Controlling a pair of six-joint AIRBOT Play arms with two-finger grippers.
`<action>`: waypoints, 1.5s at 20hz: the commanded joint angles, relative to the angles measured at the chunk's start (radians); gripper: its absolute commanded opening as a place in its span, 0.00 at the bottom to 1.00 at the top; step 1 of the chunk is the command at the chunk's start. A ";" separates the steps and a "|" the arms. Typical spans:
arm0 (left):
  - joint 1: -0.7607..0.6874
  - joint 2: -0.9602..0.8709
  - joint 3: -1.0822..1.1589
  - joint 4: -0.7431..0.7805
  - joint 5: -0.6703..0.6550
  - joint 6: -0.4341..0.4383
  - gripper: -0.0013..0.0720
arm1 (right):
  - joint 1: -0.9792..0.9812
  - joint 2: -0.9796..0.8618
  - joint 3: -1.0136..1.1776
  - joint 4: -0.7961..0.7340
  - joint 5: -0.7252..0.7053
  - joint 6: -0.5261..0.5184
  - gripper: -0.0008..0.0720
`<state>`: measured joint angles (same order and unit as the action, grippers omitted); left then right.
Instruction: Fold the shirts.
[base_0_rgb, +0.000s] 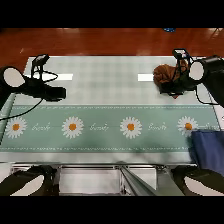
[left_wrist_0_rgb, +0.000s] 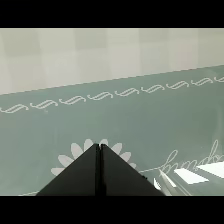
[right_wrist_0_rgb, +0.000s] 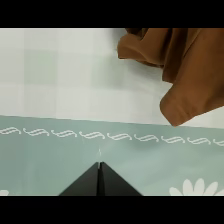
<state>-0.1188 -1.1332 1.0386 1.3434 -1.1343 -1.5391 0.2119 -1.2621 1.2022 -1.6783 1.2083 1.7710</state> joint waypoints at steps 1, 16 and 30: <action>0.001 -0.001 0.000 0.000 0.000 0.000 0.05 | 0.001 0.001 0.000 0.000 0.000 0.000 0.05; 0.001 -0.002 0.000 0.000 0.019 0.000 0.05 | 0.001 0.001 0.000 0.000 -0.027 0.000 0.05; 0.006 -0.134 0.000 0.035 0.624 -0.002 0.71 | -0.254 -0.209 0.077 -0.329 -0.539 0.301 0.57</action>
<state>-0.1135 -1.2385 1.0386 1.3731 -0.6220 -1.5414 0.0635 -1.3727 1.2339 -2.0586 0.7254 2.0327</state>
